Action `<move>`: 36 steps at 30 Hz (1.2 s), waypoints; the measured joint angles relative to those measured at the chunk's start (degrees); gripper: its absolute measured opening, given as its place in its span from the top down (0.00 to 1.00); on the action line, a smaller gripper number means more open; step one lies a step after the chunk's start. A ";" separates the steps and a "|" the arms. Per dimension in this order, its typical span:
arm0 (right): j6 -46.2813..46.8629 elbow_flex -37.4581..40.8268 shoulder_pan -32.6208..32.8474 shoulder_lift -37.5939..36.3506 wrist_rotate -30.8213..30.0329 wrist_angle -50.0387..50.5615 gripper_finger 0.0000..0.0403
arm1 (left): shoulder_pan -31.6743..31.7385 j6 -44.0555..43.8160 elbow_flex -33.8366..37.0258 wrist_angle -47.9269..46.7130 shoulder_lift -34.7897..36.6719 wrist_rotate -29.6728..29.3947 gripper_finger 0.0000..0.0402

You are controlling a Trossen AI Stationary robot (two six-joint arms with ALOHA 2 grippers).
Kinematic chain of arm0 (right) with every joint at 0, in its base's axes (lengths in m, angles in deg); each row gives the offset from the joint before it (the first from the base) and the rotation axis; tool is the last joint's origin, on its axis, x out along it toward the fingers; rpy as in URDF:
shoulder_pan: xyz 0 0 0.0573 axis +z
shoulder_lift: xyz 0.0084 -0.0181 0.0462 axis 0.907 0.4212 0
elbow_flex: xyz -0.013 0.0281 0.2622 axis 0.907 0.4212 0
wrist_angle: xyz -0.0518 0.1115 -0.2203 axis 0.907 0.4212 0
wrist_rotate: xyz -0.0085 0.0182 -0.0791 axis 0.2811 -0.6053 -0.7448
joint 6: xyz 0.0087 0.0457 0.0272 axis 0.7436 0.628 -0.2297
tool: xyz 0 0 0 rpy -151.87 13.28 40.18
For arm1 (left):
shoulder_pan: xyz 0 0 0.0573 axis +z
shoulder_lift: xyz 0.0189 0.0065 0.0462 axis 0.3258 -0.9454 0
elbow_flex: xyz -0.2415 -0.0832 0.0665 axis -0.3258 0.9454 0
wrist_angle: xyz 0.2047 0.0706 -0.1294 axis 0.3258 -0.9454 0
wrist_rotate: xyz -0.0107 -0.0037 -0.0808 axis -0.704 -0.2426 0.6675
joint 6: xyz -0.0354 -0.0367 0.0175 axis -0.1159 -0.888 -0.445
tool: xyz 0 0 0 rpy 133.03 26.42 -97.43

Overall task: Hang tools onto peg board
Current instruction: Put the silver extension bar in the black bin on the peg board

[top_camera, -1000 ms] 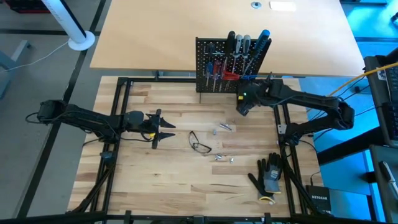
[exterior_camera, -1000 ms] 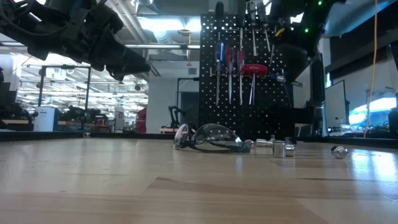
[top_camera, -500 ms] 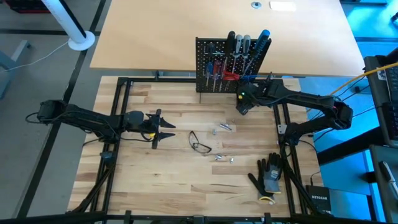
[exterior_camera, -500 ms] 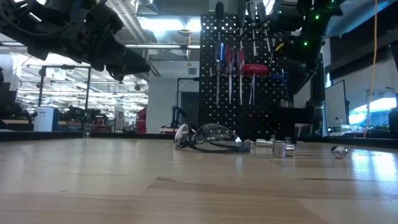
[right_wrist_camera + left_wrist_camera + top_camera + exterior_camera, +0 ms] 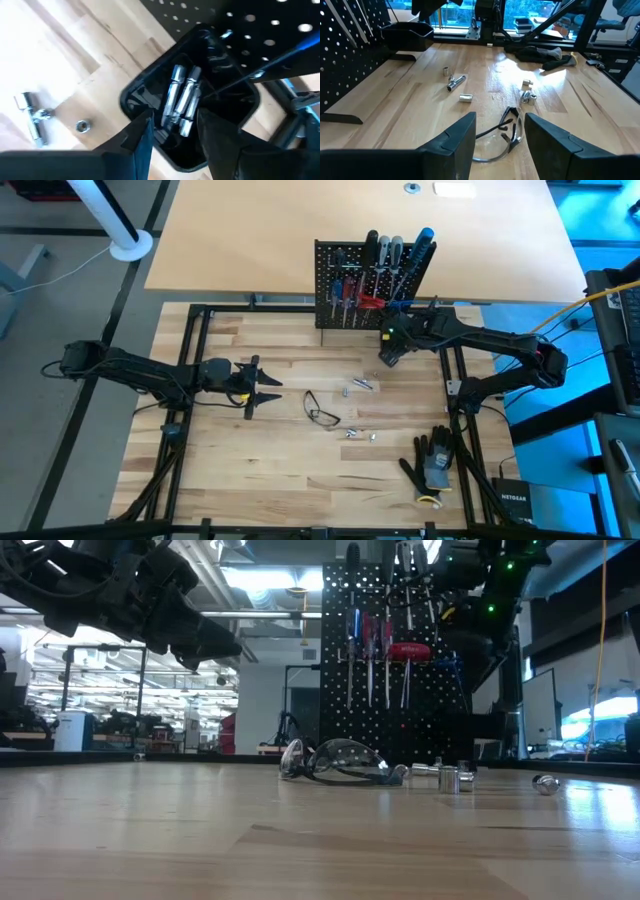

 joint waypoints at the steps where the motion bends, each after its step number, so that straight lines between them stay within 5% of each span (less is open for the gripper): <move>1: -0.02 0.00 0.03 0.00 1.01 -0.13 0.63 | 0.00 0.00 0.00 0.00 0.00 0.01 0.60; 10: -0.88 0.00 8.64 -0.02 11.94 -8.73 0.67 | 0.00 0.00 0.00 0.00 0.00 -0.01 0.60; 20: -2.09 -0.02 19.30 3.01 12.23 -19.73 0.67 | 0.00 -0.10 0.00 0.02 0.00 0.01 0.60; 36: -3.58 0.00 21.01 17.74 10.56 -9.39 0.67 | 0.00 -0.04 0.00 -0.02 0.00 0.01 0.60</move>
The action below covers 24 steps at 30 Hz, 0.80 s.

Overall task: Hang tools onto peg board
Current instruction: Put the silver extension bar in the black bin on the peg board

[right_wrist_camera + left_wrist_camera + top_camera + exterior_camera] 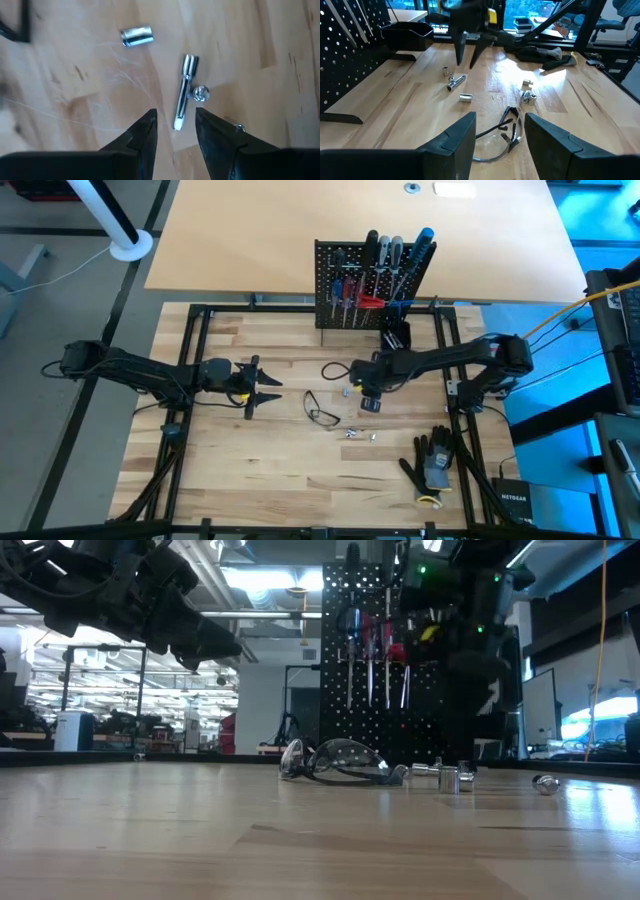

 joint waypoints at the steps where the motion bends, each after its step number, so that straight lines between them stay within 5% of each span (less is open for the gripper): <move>1: -0.02 0.00 0.00 0.58 -0.06 -0.02 0.67 | 0.00 0.00 0.00 0.02 0.00 -0.01 0.60; 24: 0.02 0.14 -0.01 9.19 -0.89 -1.69 0.67 | 0.00 0.02 0.00 0.02 0.00 -0.01 0.60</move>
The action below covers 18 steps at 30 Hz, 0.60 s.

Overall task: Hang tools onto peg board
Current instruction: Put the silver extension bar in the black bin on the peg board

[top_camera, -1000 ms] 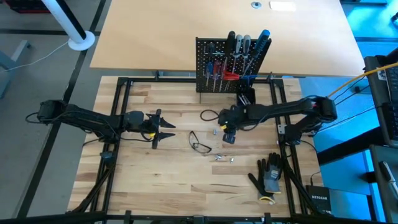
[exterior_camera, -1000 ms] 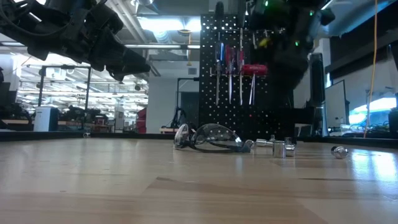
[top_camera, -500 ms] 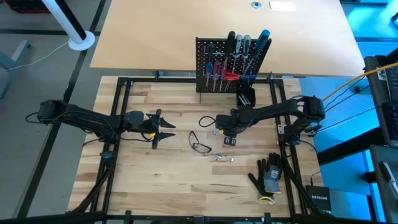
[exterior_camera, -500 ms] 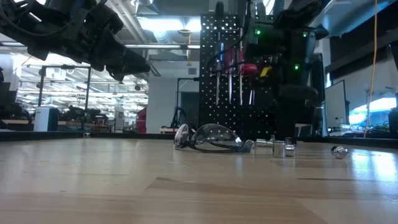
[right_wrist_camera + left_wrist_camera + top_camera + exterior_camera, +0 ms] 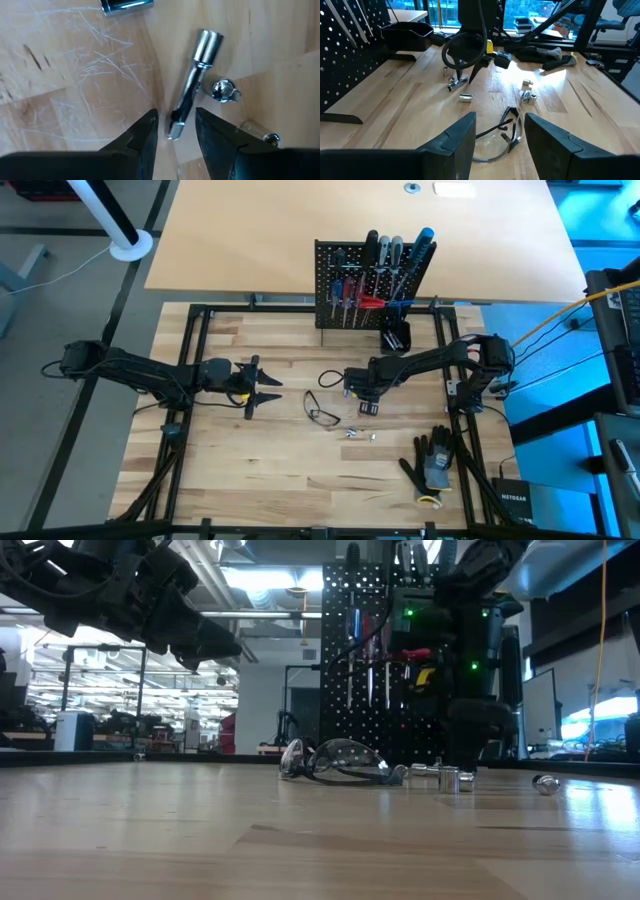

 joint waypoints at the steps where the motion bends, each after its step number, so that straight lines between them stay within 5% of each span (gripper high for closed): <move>1: 0.09 0.06 0.01 0.00 0.00 -0.18 0.67 | 0.00 0.00 0.00 -0.02 0.00 0.01 0.60; 18: 0.31 0.12 0.00 0.00 0.02 -0.77 0.67 | 0.00 0.00 0.00 -0.02 0.00 0.01 0.60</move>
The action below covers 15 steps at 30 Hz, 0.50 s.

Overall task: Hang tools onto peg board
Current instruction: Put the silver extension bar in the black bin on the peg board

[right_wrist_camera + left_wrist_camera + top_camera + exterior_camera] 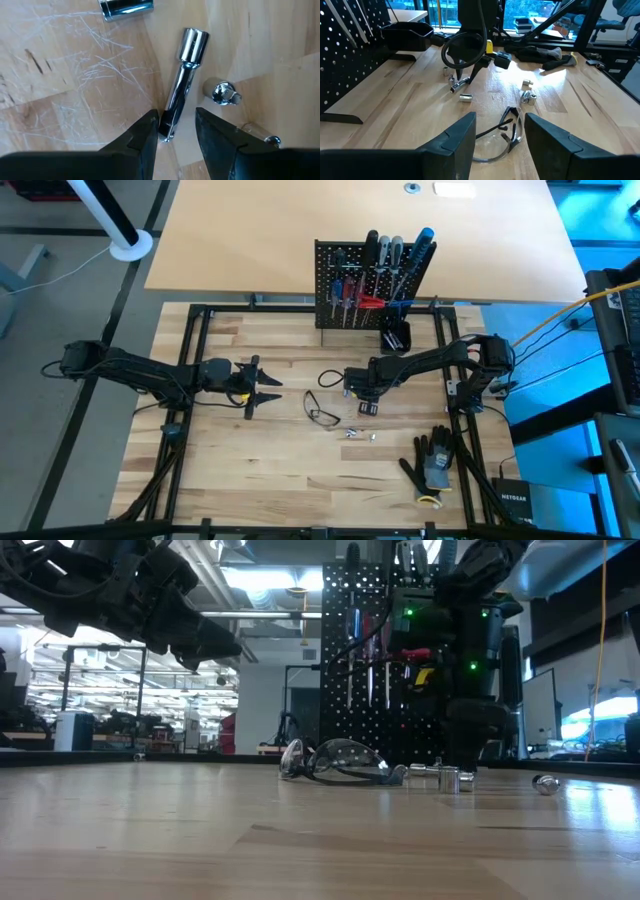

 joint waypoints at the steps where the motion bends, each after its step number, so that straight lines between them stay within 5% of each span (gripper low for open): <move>1: 0.00 0.00 0.00 0.00 0.00 -0.01 0.67 | 0.00 0.00 0.00 0.02 0.00 -0.02 0.60; 15: 0.44 0.00 0.00 0.00 0.14 -0.18 0.71 | 0.00 0.00 0.00 0.00 0.02 0.00 0.60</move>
